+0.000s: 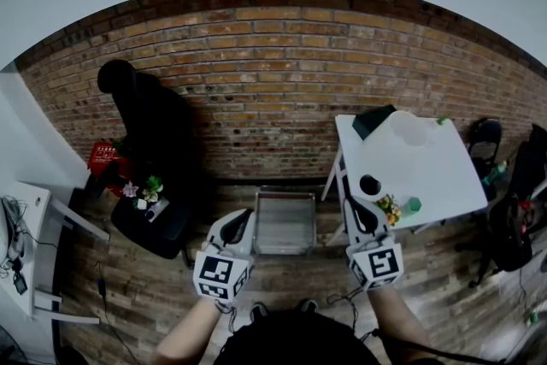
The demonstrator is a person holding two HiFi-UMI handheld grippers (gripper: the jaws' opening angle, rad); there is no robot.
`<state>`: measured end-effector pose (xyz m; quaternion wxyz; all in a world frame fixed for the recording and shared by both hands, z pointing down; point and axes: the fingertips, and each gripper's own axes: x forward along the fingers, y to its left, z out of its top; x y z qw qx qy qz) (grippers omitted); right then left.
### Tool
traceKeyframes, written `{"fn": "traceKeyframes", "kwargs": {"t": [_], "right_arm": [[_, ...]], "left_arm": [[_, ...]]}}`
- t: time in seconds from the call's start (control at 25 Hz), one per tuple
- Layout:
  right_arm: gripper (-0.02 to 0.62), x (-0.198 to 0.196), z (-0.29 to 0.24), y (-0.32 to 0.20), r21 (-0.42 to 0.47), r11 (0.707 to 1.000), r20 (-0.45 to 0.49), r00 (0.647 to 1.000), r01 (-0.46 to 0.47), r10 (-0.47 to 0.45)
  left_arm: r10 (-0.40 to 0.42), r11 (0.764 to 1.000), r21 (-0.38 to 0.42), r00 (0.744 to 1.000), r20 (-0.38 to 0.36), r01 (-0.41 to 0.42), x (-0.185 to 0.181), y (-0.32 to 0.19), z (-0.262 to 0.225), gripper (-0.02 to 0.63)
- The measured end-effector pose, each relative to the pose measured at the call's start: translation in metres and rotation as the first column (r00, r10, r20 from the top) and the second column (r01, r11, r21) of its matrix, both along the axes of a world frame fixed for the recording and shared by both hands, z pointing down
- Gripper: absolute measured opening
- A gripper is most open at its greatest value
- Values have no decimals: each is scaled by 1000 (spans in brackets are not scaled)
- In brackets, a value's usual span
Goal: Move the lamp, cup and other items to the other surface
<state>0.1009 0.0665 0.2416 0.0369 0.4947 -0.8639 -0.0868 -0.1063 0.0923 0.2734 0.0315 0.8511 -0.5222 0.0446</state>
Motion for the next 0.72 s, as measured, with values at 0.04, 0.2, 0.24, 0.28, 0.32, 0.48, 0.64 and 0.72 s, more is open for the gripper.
{"fn": "traceKeyframes", "kwargs": {"t": [0.04,0.2,0.24,0.28,0.32,0.48,0.64,0.72], "right_arm": [[3,0,-1,0,0,1000,0,1000,-1,1],[3,-2,-2,-1,-1,1000,-5,1000,-4,4],[3,-2,-1,-1,-4,1000,-7,1000,-5,5],[3,-3,0,0,-7,1000,-8,1000,-6,6],[3,-4,1,0,-8,1000,-9,1000,-6,6],[3,-9,2,1,-11,1000,-15,1000,-7,7],[3,-13,3,-2,-18,1000,-19,1000,-9,9],[3,-15,3,-4,-19,1000,-20,1000,-11,10]], "left_arm": [[0,1000,-1,1000,0,0,-1,-1,0,8],[3,1000,-5,1000,-3,-3,-3,-3,-1,8],[4,1000,-9,1000,-3,-4,-3,-2,0,8],[6,1000,-9,1000,-2,-6,-4,-2,1,8],[7,1000,-9,1000,-1,-7,-4,-2,2,8],[7,1000,-21,1000,-7,-7,-9,-3,4,8],[10,1000,-18,1000,-6,-10,-14,-7,3,8],[13,1000,-9,1000,-2,-13,-16,-9,2,8]]}}
